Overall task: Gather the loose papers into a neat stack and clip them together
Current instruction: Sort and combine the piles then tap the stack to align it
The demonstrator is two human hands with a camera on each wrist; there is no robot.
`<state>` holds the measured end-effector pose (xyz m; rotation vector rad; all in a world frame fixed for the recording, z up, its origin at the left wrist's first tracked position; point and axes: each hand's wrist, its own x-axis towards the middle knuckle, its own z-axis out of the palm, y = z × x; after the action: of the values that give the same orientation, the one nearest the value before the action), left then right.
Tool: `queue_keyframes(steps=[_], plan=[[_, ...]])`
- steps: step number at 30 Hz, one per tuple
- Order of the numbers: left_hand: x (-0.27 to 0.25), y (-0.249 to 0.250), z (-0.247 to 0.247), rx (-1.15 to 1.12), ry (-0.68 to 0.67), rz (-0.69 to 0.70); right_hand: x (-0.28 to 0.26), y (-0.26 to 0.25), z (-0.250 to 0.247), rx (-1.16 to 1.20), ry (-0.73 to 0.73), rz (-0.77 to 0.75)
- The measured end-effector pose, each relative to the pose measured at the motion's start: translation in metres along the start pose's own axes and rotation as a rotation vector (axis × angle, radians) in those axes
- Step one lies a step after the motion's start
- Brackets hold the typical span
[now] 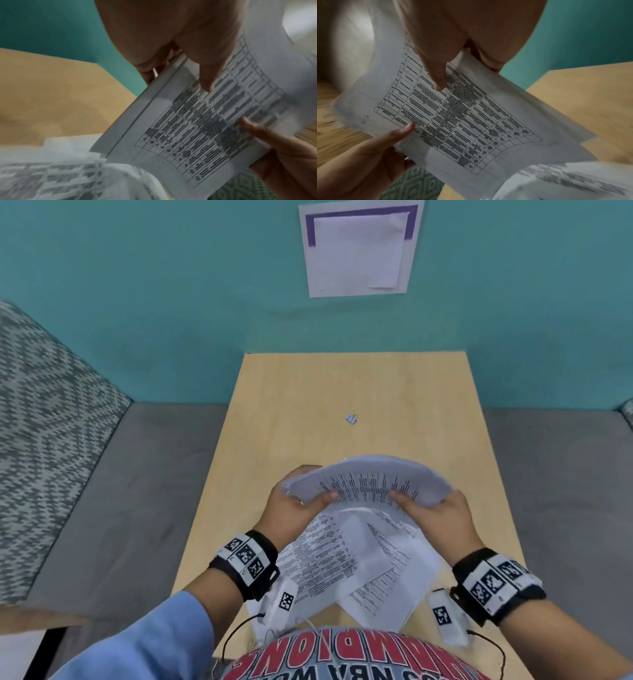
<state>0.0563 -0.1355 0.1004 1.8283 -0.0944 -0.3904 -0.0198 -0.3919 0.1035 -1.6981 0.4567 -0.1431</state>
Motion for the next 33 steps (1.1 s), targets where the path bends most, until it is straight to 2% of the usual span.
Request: queue_keyframes(steps=[4,7,10,13,15,18,20,21,23,25,26,27,30,31,33], plan=[[0.002,-0.004,0.0,-0.013,-0.004,0.023,-0.002,0.007,0.008,0.001,-0.111,0.058],[0.006,0.002,0.0,-0.001,0.006,0.027,0.004,0.003,0.012,-0.005,-0.063,0.06],[0.009,0.015,-0.005,-0.138,0.069,0.0,0.005,0.001,0.012,-0.064,-0.008,-0.017],[0.009,0.015,-0.005,-0.134,0.05,0.008,0.002,0.009,0.011,-0.057,-0.046,-0.037],[0.01,0.01,-0.005,-0.077,0.044,0.019,0.001,0.015,0.012,-0.099,-0.084,0.004],[0.01,0.019,-0.012,-0.073,0.108,0.1,0.004,0.015,0.006,-0.134,-0.056,0.031],[0.009,0.036,-0.022,0.101,0.177,0.304,0.005,0.012,0.005,-0.147,-0.045,-0.01],[0.008,0.046,-0.027,0.284,0.17,0.434,0.005,0.012,0.004,-0.142,-0.053,-0.041],[0.006,0.071,-0.032,0.737,0.021,0.604,0.003,0.007,0.006,-0.18,-0.072,-0.12],[0.004,0.091,-0.026,1.045,-0.189,0.579,-0.001,0.0,0.011,-0.237,-0.156,-0.228],[0.004,0.095,-0.021,1.106,-0.246,0.545,-0.003,-0.003,0.013,-0.27,-0.196,-0.285],[0.003,0.099,-0.018,1.124,-0.257,0.515,-0.005,-0.009,0.015,-0.287,-0.224,-0.332],[0.005,0.102,-0.02,1.11,-0.219,0.433,-0.004,-0.018,0.013,-0.314,-0.21,-0.332],[0.005,0.102,-0.024,1.055,-0.206,0.408,-0.002,-0.02,0.007,-0.32,-0.192,-0.313],[0.007,0.098,-0.037,0.854,-0.173,0.344,0.004,-0.015,-0.013,-0.297,-0.159,-0.18]])
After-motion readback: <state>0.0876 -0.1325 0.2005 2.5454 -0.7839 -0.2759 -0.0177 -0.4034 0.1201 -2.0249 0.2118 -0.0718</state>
